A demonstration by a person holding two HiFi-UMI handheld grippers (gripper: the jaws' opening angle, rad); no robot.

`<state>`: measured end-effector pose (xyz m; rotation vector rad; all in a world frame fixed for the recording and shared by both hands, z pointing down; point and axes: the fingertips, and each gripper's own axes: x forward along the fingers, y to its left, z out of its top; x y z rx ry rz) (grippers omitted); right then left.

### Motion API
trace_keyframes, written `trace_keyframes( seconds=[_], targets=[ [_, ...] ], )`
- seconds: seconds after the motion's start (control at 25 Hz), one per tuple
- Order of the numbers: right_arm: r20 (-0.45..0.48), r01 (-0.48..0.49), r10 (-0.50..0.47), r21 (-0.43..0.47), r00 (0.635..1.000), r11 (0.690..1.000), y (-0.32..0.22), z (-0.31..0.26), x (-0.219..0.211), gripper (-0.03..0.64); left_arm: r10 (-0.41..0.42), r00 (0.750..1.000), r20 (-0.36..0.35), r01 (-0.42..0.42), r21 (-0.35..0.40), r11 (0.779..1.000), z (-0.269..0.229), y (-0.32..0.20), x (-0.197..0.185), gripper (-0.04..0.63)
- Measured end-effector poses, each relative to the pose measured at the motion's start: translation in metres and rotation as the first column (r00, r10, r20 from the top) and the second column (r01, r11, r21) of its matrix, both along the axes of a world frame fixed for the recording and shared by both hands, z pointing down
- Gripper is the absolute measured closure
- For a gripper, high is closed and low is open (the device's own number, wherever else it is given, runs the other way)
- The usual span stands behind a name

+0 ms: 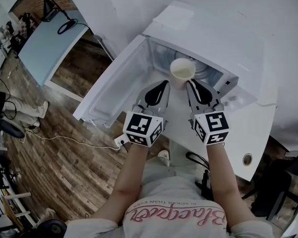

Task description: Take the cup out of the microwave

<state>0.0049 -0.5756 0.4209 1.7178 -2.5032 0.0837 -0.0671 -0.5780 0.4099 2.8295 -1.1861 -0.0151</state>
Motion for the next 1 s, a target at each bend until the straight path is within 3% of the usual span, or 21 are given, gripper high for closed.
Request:
trace_keyframes(
  seconds=[0.6, 1.0],
  targets=[
    [0.035, 0.006, -0.009, 0.093, 0.999, 0.996, 0.023, -0.048, -0.007, 0.565, 0.011, 1.0, -0.016, -0.009, 0.082, 0.997, -0.048, 0.019, -0.004, 0.592],
    [0.081, -0.01, -0.003, 0.16, 0.997, 0.987, 0.038, -0.089, 0.005, 0.564, 0.026, 0.999, 0.019, -0.029, 0.168, 0.985, -0.085, 0.031, 0.004, 0.592]
  ],
)
